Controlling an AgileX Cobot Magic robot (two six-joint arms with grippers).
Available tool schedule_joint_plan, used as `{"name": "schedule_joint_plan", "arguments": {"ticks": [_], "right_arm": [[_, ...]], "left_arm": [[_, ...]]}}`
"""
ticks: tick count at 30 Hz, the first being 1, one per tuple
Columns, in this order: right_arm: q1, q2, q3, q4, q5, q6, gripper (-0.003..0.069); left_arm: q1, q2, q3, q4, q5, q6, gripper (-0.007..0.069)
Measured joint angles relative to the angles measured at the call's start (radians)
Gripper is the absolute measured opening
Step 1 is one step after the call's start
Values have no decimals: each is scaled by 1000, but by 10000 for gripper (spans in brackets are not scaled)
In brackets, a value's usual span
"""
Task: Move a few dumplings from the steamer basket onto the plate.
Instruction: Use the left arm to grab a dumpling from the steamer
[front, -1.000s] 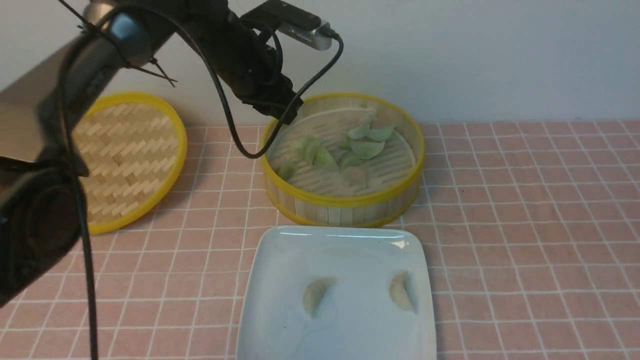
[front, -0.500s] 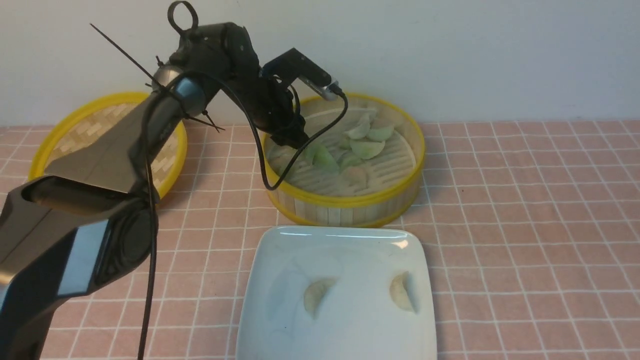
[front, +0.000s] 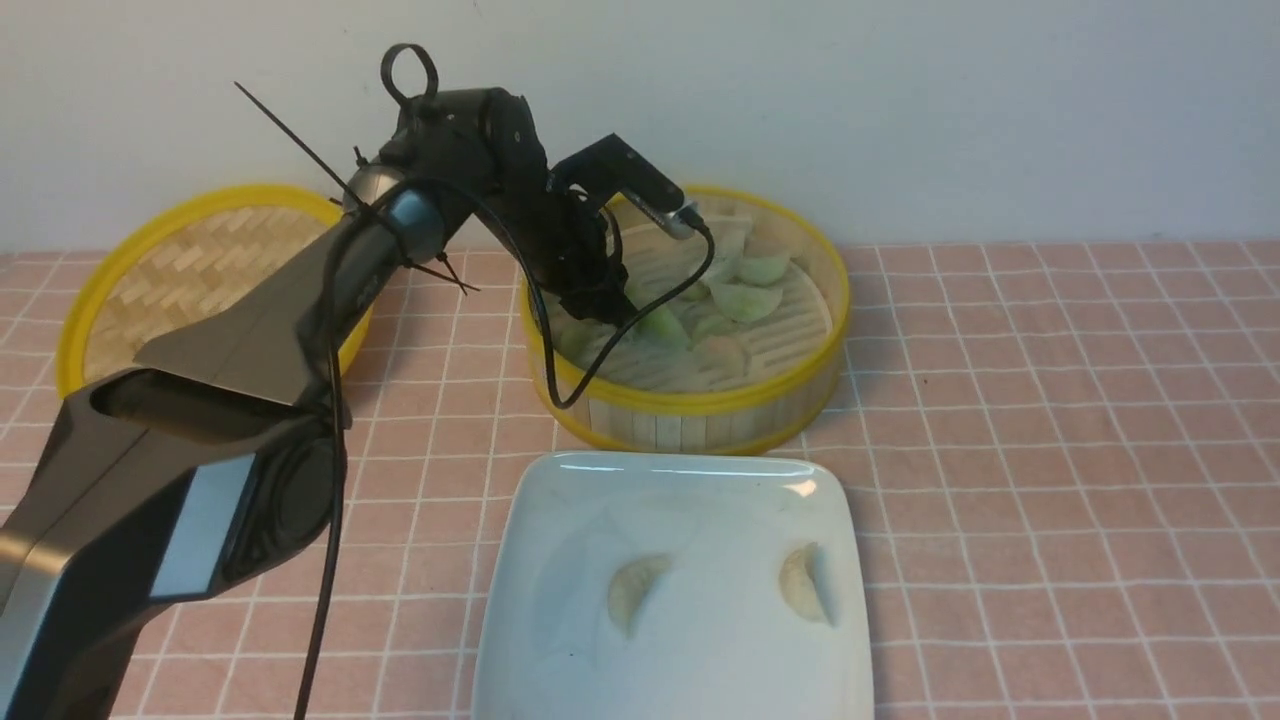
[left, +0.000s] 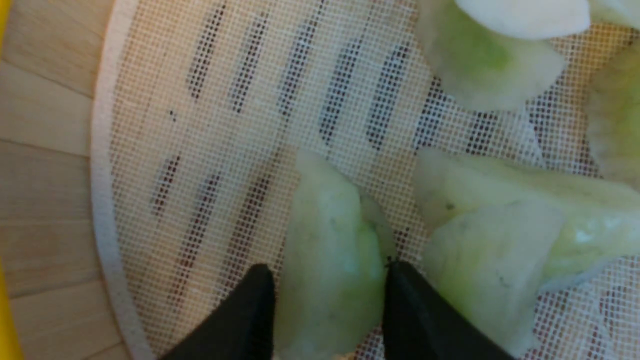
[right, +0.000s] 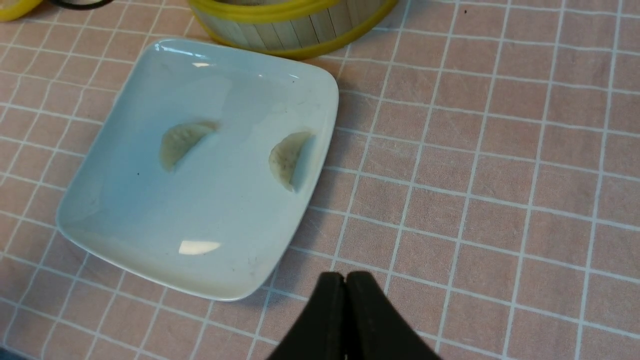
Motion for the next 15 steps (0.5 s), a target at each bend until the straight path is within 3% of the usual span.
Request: {"name": "schedule_joint_plan", "arguments": {"ticks": [4,10,15], "right_arm": [[0,0,0,0,0,0,-14],[0,1,-8,0,-10,0,-14],[0,31,-65,0,-24,0,-14]], "left_arm": [[0,0,-9,3,13,-95,235],[-5,-48,-122,32,207,-276,235],[-5,-197,-204,39,223,-366,235]]}}
